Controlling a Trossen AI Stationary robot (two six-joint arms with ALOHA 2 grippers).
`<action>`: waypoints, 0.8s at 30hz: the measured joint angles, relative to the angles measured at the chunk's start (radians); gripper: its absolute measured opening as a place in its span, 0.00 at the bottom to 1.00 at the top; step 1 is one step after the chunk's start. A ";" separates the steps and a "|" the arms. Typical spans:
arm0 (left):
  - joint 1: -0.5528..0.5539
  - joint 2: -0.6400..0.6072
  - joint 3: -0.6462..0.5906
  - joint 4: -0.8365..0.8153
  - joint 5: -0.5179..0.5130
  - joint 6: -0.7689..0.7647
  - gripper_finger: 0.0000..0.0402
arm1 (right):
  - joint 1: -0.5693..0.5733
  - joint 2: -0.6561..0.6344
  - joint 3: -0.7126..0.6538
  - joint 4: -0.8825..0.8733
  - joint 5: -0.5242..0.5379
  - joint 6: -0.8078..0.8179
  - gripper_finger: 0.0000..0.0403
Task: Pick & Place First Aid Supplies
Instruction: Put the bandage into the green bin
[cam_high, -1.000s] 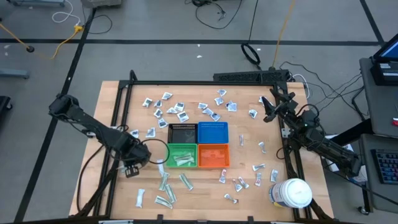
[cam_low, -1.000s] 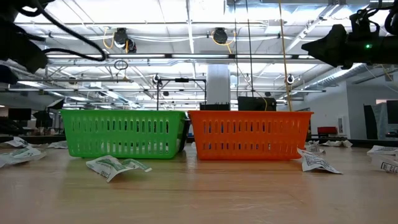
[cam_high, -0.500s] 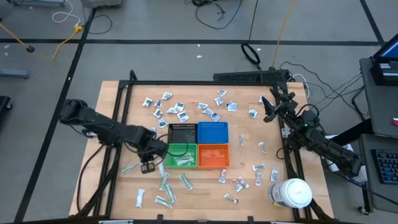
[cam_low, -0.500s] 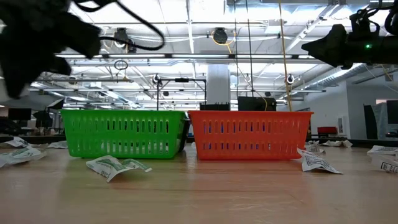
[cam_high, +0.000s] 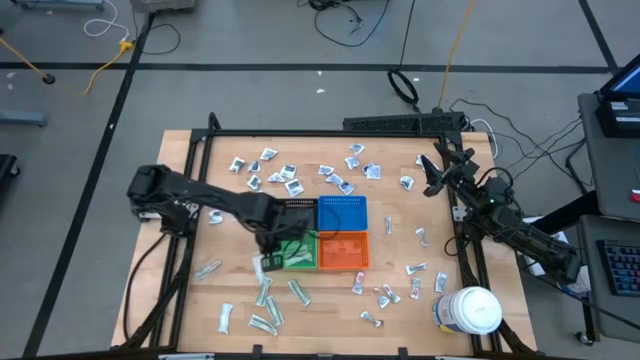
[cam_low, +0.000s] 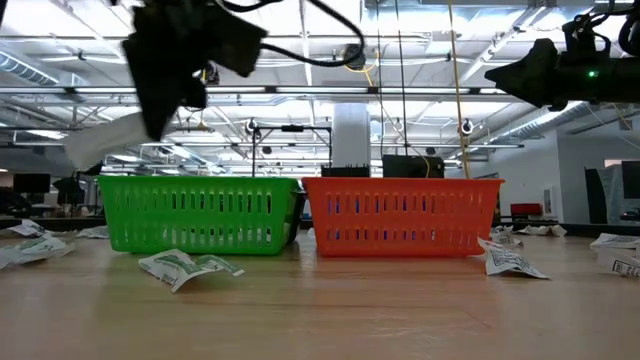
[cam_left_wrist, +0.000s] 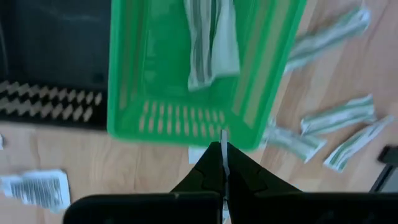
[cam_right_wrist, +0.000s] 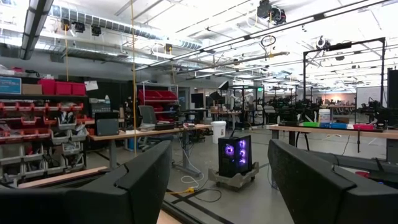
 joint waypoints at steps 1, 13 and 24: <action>0.006 0.019 0.027 -0.005 0.000 0.006 0.00 | 0.000 0.000 0.000 0.000 0.000 0.000 0.65; 0.036 0.196 0.188 0.042 -0.066 0.044 0.00 | 0.000 0.000 0.000 0.000 0.000 0.000 0.65; 0.036 0.257 0.188 0.103 -0.074 0.030 0.03 | 0.000 0.000 0.000 0.000 0.000 0.000 0.65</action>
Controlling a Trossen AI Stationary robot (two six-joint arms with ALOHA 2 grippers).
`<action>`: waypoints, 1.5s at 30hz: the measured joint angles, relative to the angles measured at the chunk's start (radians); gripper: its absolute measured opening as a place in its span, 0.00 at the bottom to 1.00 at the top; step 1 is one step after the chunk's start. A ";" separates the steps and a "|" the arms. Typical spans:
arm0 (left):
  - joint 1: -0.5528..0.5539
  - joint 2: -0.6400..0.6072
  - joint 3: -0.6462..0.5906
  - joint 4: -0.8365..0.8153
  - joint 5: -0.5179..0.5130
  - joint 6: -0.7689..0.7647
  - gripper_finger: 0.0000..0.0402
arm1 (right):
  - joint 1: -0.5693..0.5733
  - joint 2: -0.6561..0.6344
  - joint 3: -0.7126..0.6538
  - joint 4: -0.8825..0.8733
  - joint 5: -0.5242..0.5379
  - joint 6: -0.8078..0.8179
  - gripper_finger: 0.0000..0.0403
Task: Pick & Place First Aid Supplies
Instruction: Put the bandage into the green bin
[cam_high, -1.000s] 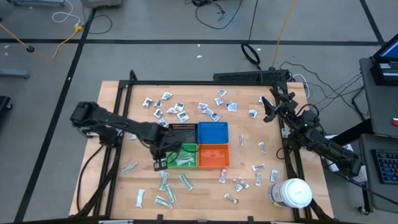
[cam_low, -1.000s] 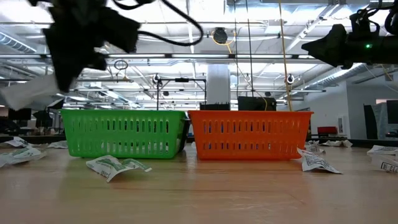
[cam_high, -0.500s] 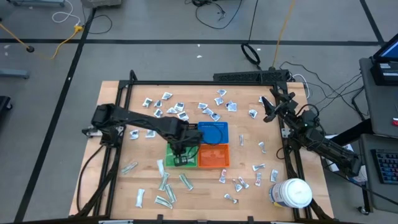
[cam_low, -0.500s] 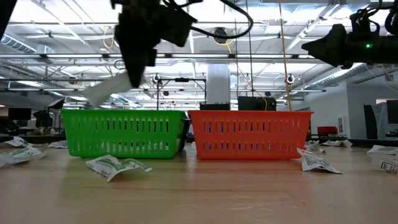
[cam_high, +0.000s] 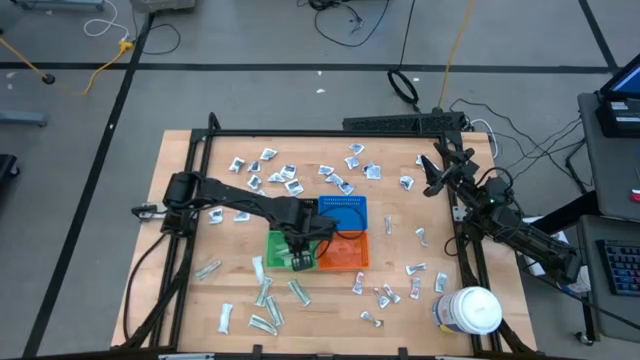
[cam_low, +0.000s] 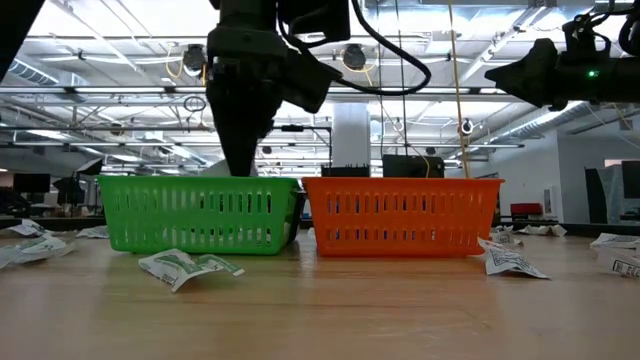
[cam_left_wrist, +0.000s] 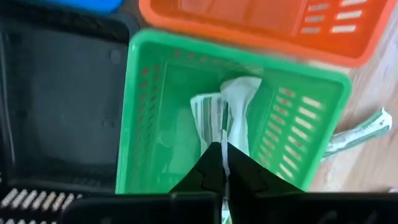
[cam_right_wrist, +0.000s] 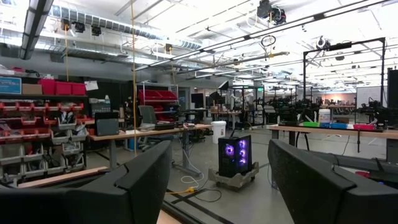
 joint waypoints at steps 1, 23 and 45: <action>0.000 0.000 0.000 -0.002 0.002 0.000 0.06 | 0.000 0.000 0.000 0.000 0.000 0.000 0.65; 0.037 -0.105 0.000 -0.092 -0.065 -0.398 0.46 | 0.000 0.000 0.000 0.000 0.000 0.000 0.65; -0.105 -0.357 -0.309 -0.091 -0.069 -0.529 0.65 | 0.000 0.000 0.000 0.000 0.000 0.000 0.65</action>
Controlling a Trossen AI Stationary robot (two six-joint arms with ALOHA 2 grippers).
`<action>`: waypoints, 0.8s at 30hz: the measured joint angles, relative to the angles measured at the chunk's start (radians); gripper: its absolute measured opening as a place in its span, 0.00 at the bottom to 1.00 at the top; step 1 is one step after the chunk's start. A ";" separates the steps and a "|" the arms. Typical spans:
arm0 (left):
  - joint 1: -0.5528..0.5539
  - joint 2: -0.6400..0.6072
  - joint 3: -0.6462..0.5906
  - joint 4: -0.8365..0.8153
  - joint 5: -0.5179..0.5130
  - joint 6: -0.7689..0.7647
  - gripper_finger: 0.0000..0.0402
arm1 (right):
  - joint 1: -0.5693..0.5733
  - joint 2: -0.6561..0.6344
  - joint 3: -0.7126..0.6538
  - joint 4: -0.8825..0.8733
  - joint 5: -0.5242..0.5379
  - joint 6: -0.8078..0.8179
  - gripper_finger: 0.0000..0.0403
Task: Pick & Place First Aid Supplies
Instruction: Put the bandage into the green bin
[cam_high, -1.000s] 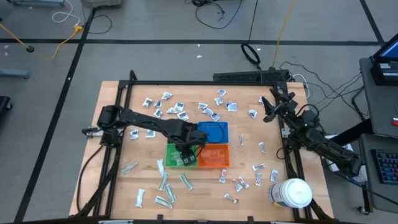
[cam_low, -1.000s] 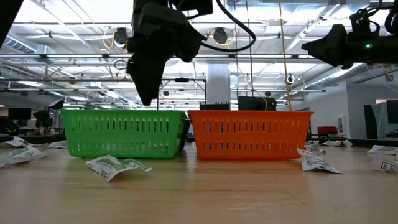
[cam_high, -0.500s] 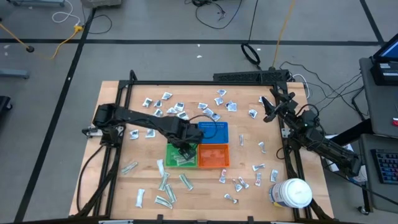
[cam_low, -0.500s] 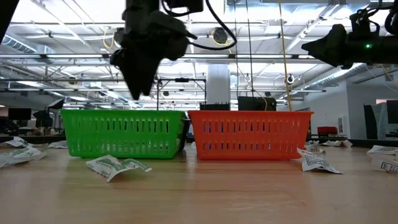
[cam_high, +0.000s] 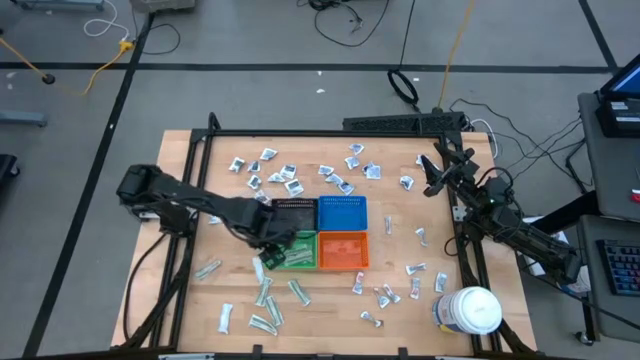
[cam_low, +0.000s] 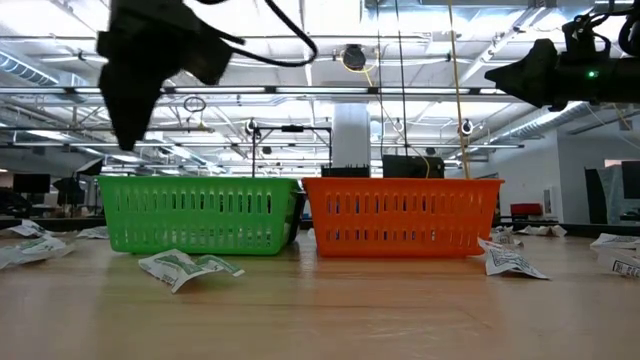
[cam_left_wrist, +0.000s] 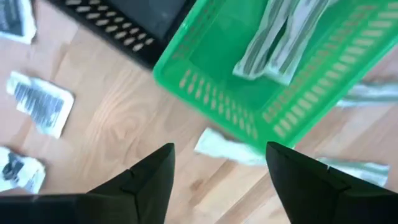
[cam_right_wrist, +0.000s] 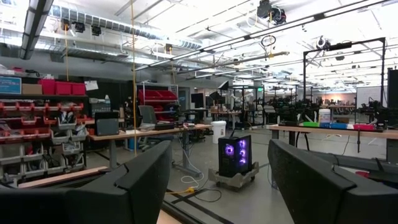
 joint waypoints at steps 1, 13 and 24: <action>-0.008 -0.014 -0.015 0.001 0.000 0.000 0.67 | 0.000 0.000 0.000 0.000 0.000 0.000 0.65; -0.127 -0.212 -0.236 0.001 0.044 -0.105 0.71 | 0.000 0.000 0.000 0.000 0.000 0.000 0.65; -0.262 -0.355 -0.398 0.002 0.084 -0.282 0.69 | 0.000 0.000 0.000 0.002 0.000 0.000 0.65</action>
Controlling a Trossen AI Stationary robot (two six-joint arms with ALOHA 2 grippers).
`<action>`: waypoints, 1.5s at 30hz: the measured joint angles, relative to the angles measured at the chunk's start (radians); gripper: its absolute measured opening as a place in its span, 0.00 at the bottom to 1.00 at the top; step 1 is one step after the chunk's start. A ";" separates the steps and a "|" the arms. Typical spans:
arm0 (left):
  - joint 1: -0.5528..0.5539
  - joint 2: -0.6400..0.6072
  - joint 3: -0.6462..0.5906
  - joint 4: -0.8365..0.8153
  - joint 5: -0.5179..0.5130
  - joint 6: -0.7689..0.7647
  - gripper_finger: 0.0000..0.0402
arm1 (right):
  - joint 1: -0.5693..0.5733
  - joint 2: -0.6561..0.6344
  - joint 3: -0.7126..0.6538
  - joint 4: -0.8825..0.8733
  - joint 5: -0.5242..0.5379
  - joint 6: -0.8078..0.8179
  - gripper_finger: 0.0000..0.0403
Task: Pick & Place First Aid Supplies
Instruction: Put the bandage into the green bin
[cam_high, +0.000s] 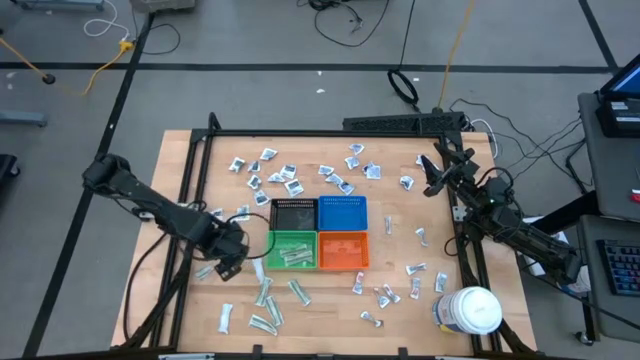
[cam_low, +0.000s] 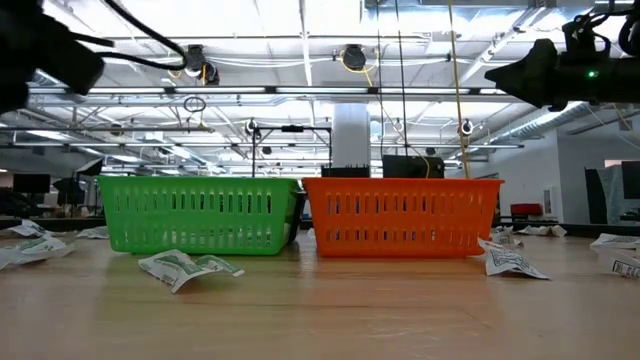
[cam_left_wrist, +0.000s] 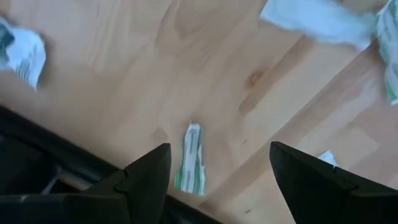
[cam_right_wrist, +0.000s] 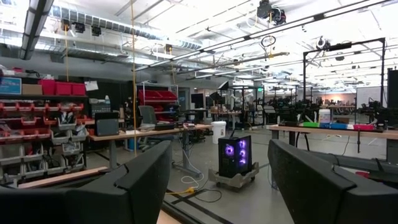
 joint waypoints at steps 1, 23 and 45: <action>-0.013 -0.011 -0.011 0.000 0.000 -0.015 0.69 | 0.000 0.000 0.000 0.001 0.000 0.000 0.65; -0.110 -0.018 -0.157 0.153 0.057 -0.190 0.68 | 0.000 0.000 0.000 -0.002 0.000 0.000 0.65; -0.131 0.028 -0.289 0.330 0.130 -0.189 0.46 | 0.000 0.000 0.000 -0.002 0.000 0.000 0.65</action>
